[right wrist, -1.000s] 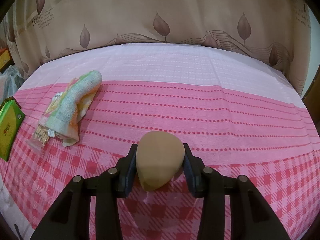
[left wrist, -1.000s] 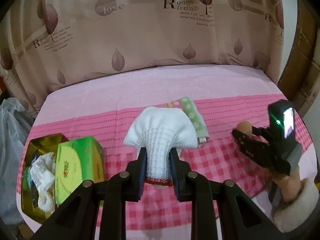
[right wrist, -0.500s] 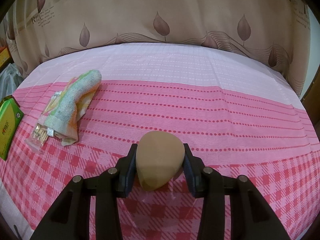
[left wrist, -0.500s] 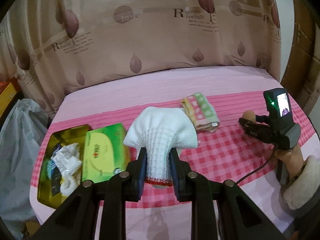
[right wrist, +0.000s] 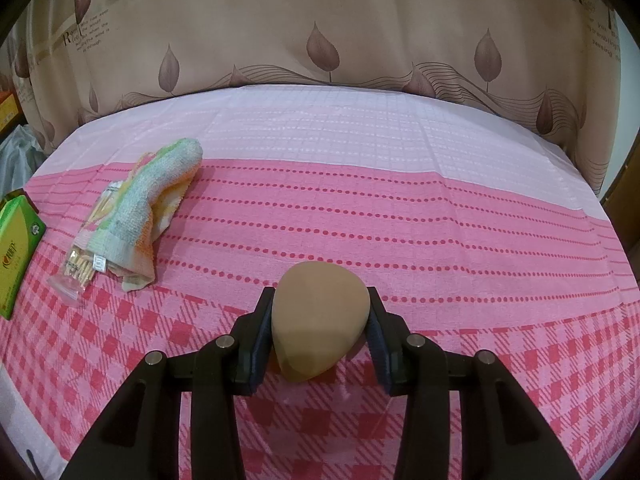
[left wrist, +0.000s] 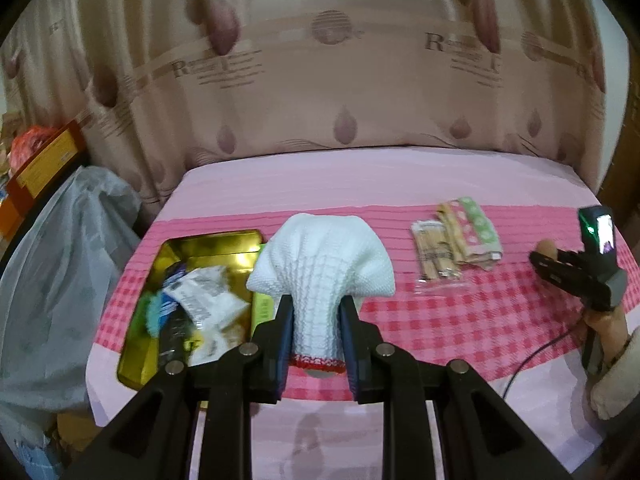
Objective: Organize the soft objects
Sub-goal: 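Carry the white glove over the gold tin with the left gripper while the right gripper holds the sponge, then lower the white glove into the gold tin and open the left gripper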
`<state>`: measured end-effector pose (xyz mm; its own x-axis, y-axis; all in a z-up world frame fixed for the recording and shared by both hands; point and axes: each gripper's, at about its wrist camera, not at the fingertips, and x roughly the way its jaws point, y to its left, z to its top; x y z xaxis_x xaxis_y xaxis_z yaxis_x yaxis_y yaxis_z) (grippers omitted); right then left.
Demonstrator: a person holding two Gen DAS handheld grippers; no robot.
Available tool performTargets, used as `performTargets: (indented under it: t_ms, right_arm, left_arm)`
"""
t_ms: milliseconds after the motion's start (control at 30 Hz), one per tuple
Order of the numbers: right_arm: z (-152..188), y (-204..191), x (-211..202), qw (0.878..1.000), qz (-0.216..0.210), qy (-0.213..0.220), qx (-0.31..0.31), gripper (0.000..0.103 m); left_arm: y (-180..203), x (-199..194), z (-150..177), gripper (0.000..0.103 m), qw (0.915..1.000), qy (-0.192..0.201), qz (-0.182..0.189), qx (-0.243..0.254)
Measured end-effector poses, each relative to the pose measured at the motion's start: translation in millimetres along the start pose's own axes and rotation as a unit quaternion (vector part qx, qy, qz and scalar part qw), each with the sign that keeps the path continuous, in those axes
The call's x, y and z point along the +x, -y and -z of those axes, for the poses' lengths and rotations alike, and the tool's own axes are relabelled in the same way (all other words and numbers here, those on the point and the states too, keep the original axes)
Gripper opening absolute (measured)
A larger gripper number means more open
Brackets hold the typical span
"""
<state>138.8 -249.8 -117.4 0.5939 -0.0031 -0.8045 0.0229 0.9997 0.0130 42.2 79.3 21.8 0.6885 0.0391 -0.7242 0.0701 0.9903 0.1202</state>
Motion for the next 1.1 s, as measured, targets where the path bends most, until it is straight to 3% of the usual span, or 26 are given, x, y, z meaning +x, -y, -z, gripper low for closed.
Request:
performTargets:
  t_ms: [567, 1100]
  right_arm:
    - [0.6, -0.4, 0.8, 1.0, 0.001, 0.001, -0.001, 0.041]
    - [1.9, -1.3, 2.0, 1.0, 0.003, 0.003, -0.002, 0.041]
  left_arm:
    - [-111.7, 29.6, 1.1, 0.022, 0.9928, -0.025, -0.08, -0.085]
    - [-165.5, 85.3, 27.9, 0.023, 0.9857, -0.079, -0.086, -0.122]
